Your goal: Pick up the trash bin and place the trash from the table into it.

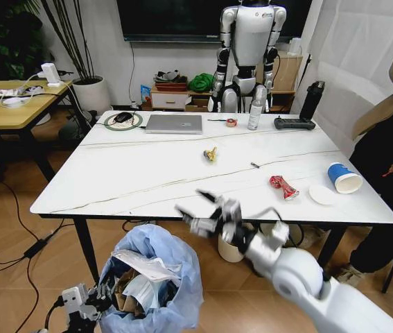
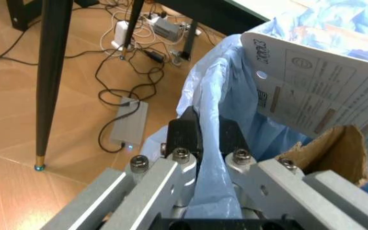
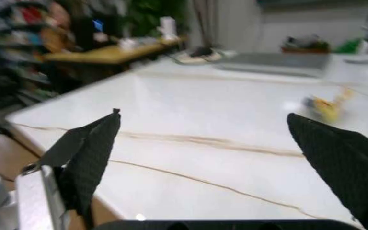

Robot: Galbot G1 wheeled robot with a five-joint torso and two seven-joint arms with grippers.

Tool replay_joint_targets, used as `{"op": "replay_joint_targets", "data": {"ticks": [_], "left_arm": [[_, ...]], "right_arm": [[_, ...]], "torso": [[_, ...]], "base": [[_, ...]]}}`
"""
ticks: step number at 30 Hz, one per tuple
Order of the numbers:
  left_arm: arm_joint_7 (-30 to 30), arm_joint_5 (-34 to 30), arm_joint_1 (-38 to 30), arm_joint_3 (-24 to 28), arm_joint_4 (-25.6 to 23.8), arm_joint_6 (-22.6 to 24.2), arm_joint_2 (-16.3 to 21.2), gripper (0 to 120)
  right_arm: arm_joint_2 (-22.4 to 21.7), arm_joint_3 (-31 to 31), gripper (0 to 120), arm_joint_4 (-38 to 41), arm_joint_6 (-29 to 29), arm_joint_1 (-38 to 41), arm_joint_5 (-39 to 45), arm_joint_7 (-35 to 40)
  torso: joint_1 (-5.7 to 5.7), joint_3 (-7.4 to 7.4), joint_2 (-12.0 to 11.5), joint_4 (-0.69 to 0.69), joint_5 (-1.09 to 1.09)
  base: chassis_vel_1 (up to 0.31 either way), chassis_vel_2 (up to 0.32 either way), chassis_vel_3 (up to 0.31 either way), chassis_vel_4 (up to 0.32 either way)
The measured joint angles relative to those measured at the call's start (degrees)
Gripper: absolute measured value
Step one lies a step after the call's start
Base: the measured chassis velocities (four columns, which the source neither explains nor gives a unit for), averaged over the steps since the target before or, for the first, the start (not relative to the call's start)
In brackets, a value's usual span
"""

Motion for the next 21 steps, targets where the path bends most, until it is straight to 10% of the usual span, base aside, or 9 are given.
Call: {"op": "replay_joint_targets", "data": {"ticks": [12, 21], "left_arm": [[0.13, 1.07, 0.47, -1.2, -0.71, -0.28, -1.82, 0], [0.25, 2.45, 0.81, -1.1, -1.32, -0.64, -3.43, 0]], "right_arm": [[12.03, -0.04, 100, -22.9, -15.57, 19.76, -2.01, 4.09], [19.1, -0.49, 100, -36.74, -15.35, 25.9, -5.8, 0.2]], "torso": [[0.01, 0.01, 0.0, 0.0, -0.01], [0.0, 0.0, 0.0, 0.01, -0.01]], "base": [[0.0, 0.0, 0.0, 0.0], [0.0, 0.0, 0.0, 0.0]]}}
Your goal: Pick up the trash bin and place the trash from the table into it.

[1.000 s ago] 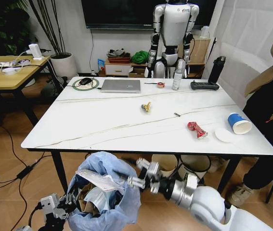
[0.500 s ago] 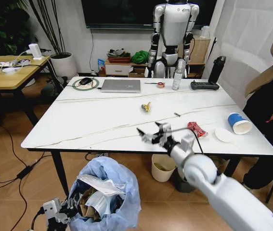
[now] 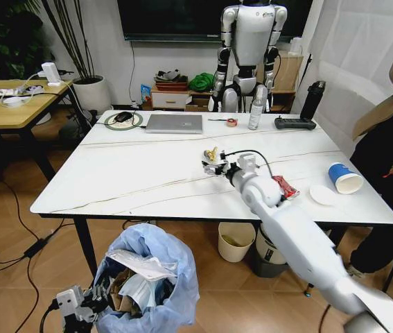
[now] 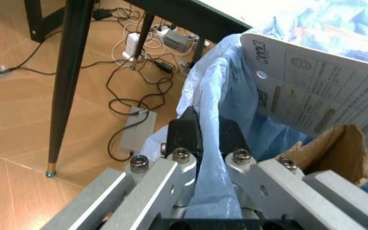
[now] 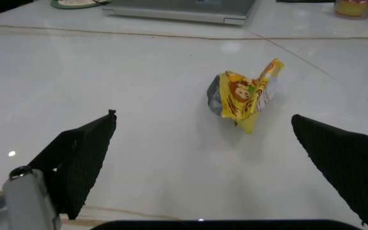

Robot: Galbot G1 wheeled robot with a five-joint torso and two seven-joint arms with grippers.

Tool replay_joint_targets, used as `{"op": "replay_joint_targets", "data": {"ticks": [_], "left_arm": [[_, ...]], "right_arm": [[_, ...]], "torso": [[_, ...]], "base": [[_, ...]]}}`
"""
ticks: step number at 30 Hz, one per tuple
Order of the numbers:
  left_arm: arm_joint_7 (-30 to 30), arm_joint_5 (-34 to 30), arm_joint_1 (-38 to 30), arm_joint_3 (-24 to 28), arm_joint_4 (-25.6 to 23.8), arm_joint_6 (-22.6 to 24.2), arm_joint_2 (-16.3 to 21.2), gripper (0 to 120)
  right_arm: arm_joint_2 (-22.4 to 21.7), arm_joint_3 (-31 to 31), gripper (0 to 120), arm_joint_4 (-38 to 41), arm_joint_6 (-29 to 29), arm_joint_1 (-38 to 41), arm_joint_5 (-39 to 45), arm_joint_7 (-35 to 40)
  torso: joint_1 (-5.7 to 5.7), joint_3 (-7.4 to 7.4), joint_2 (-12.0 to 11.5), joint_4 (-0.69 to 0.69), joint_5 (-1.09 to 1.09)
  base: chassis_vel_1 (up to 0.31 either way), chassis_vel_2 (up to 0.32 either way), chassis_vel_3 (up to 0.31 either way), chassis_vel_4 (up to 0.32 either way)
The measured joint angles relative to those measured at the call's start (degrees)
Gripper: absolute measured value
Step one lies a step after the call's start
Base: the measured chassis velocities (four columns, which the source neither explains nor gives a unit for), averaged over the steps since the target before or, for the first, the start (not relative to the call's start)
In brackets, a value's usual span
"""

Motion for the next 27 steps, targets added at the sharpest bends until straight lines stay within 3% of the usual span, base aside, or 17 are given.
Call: {"op": "replay_joint_targets", "data": {"ticks": [11, 18, 20, 24, 26, 27], "left_arm": [[0.12, 1.06, 0.55, 0.19, -0.44, -0.38, -1.16, 0], [0.12, 1.07, 0.25, 0.42, -0.41, -0.38, -1.22, 0], [0.12, 1.07, 0.23, 0.43, -0.39, -0.38, -1.22, 0], [0.12, 0.95, 0.01, 0.46, -0.16, -0.38, -1.14, 0], [0.13, 0.92, 0.0, 0.46, -0.14, -0.38, -1.12, 0], [0.12, 0.86, -0.03, 0.43, -0.09, -0.38, -1.05, 0]], "right_arm": [[3.1, -0.38, 99, -12.0, 5.3, 4.01, -5.36, -2.49], [3.38, -0.4, 69, -14.07, 6.73, 4.67, -5.91, -2.37], [3.39, -0.4, 69, -14.08, 6.74, 4.68, -5.91, -2.36], [3.6, -0.48, 48, -14.31, 6.86, 4.91, -5.89, -2.29], [3.64, -0.52, 47, -14.34, 6.86, 4.92, -5.89, -2.29], [3.71, -0.56, 40, -14.42, 6.87, 4.93, -5.88, -2.28]], "torso": [[-0.01, 0.0, 0.0, -0.01, 0.0], [-0.01, -0.01, 0.01, -0.02, 0.0], [-0.01, -0.01, 0.01, -0.02, 0.0], [-0.01, -0.01, 0.01, -0.02, 0.0], [-0.01, -0.01, 0.01, -0.01, 0.0], [-0.01, -0.01, 0.01, -0.01, 0.0]], "base": [[0.0, 0.0, 0.0, 0.0], [0.0, 0.0, 0.0, 0.0], [0.0, 0.0, 0.0, 0.0], [0.0, 0.0, 0.0, 0.0], [0.0, 0.0, 0.0, 0.0], [0.0, 0.0, 0.0, 0.0]]}}
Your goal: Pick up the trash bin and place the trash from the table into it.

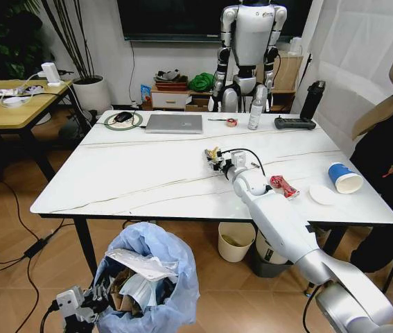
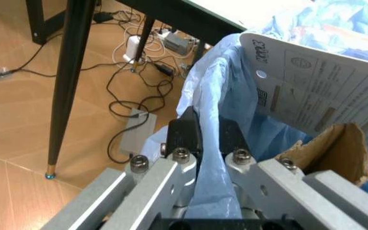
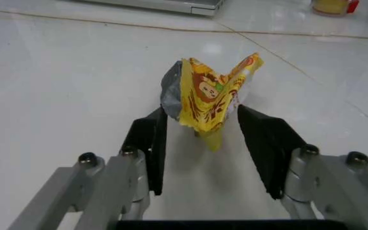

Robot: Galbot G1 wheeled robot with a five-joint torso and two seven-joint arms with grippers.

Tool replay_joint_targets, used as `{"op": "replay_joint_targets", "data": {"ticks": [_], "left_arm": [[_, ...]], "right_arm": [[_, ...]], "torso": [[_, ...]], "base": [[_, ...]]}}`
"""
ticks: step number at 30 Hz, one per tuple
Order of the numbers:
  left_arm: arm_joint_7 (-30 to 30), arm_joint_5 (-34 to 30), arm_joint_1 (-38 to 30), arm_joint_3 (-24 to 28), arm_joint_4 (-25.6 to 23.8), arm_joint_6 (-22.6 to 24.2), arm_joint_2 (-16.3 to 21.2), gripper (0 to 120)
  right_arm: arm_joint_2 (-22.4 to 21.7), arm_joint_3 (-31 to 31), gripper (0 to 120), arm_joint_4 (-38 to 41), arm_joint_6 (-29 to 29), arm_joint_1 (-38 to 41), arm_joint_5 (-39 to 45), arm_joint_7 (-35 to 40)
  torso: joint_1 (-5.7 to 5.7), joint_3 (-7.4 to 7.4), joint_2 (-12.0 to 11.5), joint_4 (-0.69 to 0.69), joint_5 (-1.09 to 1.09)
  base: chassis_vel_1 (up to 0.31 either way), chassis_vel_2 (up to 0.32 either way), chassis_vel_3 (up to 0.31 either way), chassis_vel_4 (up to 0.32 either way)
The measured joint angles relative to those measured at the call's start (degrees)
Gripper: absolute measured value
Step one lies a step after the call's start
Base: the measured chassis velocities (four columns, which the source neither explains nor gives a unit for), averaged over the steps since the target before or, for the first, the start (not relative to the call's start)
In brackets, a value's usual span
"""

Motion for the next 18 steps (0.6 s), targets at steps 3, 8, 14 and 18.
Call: {"op": "replay_joint_targets", "data": {"ticks": [3, 8, 14, 18], "left_arm": [[0.0, -0.18, -0.07, -0.16, 0.03, 0.0, 0.14, 0], [-0.01, -0.43, -0.18, -0.29, 0.09, 0.0, 0.28, 0], [-0.03, -0.49, -0.45, -0.04, 0.51, 0.02, 0.42, 0], [-0.05, -0.5, -0.48, 0.1, 0.52, 0.03, 0.45, 0]], "right_arm": [[0.07, -0.12, 27, -0.11, 0.07, 0.0, -0.01, 0.0], [0.05, -0.18, 15, -0.03, 0.25, -0.27, -0.02, 0.0], [-1.38, -0.08, 0, 3.94, 0.7, -1.63, 2.52, -0.57], [-3.2, 0.03, 0, 9.44, 1.3, -3.37, 6.18, -2.25]], "torso": [[0.0, 0.0, 0.0, 0.0, 0.0], [0.0, 0.0, 0.0, 0.0, 0.0], [0.0, 0.0, 0.0, 0.0, 0.0], [0.01, 0.0, 0.0, 0.01, 0.02]], "base": [[0.0, 0.0, 0.0, 0.0], [0.0, 0.0, 0.0, 0.0], [0.0, 0.0, 0.0, 0.0], [0.0, 0.0, 0.0, 0.0]]}}
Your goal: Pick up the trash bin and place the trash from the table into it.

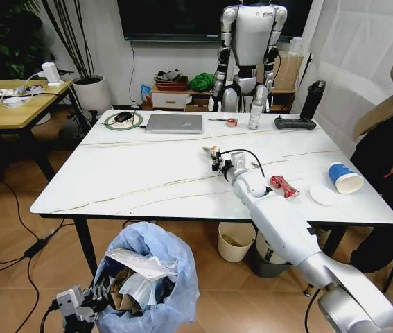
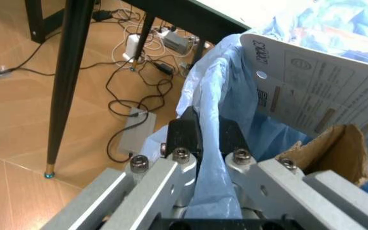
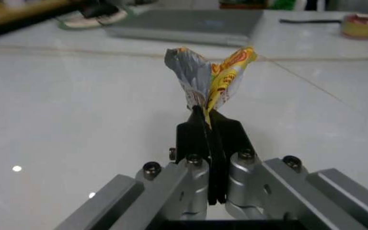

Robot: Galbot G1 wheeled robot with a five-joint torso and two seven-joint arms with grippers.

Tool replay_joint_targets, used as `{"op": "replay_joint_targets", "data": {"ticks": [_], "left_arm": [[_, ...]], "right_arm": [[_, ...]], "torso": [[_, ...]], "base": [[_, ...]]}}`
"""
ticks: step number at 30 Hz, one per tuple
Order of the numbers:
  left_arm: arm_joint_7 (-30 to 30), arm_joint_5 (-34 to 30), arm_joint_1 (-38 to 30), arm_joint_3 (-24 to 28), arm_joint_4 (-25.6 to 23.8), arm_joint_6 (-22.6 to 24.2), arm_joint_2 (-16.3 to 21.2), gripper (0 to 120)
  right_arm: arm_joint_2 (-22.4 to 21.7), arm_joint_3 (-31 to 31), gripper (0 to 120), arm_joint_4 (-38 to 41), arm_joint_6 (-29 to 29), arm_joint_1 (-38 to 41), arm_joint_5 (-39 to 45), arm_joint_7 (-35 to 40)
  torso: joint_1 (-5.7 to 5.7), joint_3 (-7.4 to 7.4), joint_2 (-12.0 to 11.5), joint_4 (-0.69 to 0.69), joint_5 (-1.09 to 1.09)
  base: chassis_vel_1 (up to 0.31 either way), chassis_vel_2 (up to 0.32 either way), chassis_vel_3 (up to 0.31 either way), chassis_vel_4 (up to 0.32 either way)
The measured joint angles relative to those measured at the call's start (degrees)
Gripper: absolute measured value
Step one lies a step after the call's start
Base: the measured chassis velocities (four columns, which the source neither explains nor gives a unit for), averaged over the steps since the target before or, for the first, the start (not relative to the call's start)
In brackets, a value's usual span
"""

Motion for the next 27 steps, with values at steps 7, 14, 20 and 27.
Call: {"op": "replay_joint_targets", "data": {"ticks": [7, 14, 20, 27], "left_arm": [[-0.03, -0.15, 0.1, 0.54, -0.35, 0.02, 0.23, 0], [-0.05, -0.84, 0.07, -0.01, -0.73, 0.21, 0.72, 0], [-0.09, -0.86, -0.05, 0.13, -0.62, 0.43, 0.7, 0], [-0.12, -0.42, -0.14, 1.24, -0.01, 0.69, 0.68, 0]], "right_arm": [[-15.04, -0.09, 0, 27.69, 2.87, -11.72, 15.61, -9.96], [-22.56, -3.32, 0, 46.57, 6.32, -26.92, 15.38, -14.2], [-24.35, -8.13, 0, 52.63, 7.66, -30.96, 11.89, -14.26], [-24.52, -13.15, 0, 52.5, 8.8, -29.37, 8.78, -14.06]], "torso": [[-0.01, -0.02, 0.01, -0.05, -0.02], [-0.02, -0.02, 0.01, -0.03, -0.01], [-0.02, -0.01, 0.01, -0.01, -0.01], [-0.01, -0.01, 0.01, -0.01, -0.02]], "base": [[0.0, 0.0, 0.0, 0.0], [0.0, 0.0, 0.0, 0.0], [0.0, 0.0, 0.0, 0.0], [0.0, 0.0, 0.0, 0.0]]}}
